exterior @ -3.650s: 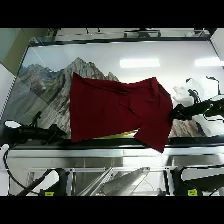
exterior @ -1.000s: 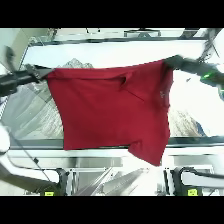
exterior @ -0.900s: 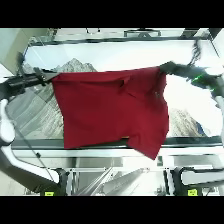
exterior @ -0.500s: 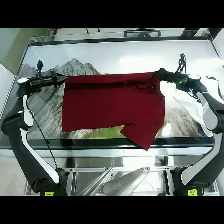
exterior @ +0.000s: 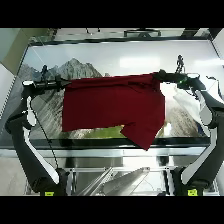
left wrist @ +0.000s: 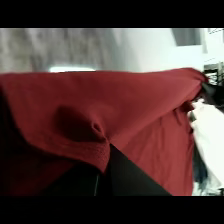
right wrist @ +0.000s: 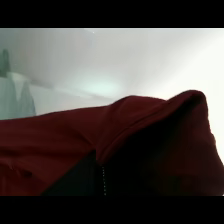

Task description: Fold the shirts.

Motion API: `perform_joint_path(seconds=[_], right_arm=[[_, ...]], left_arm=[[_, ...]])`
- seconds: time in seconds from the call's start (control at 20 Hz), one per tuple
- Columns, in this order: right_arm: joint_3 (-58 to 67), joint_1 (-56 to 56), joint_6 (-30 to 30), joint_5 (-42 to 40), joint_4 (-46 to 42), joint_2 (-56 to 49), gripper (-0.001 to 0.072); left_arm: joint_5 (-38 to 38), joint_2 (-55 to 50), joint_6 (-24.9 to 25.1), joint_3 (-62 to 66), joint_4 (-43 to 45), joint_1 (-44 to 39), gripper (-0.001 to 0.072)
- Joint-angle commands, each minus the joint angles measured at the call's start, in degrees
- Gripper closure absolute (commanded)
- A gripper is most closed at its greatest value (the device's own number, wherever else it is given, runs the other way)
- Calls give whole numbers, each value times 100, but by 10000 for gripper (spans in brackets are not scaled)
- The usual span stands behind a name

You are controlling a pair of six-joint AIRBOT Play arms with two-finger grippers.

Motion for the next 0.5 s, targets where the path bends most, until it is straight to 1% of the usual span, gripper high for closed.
perform_joint_path(seconds=[0.0,0.05,0.1,0.15,0.2,0.3,0.4,0.45], right_arm=[[24,-7,199,0,-610,-22,695],[24,-9,199,-24,-612,-20,694],[24,-13,203,-28,-614,-20,693],[24,-13,201,-31,-614,-20,606],[28,-15,203,-39,-614,-17,425],[33,-44,205,-35,-614,57,413],[31,-151,376,87,-627,260,413],[31,-256,466,264,-645,400,415]], left_arm=[[205,-9,13,-15,485,-17,695],[275,-9,13,-15,457,-17,692],[313,-9,15,-15,387,-17,668],[293,-7,13,4,376,-17,527],[181,-9,11,83,396,0,412],[-262,-4,-20,363,376,127,413],[-778,107,-310,584,385,302,413],[-894,269,-422,514,396,422,413]])
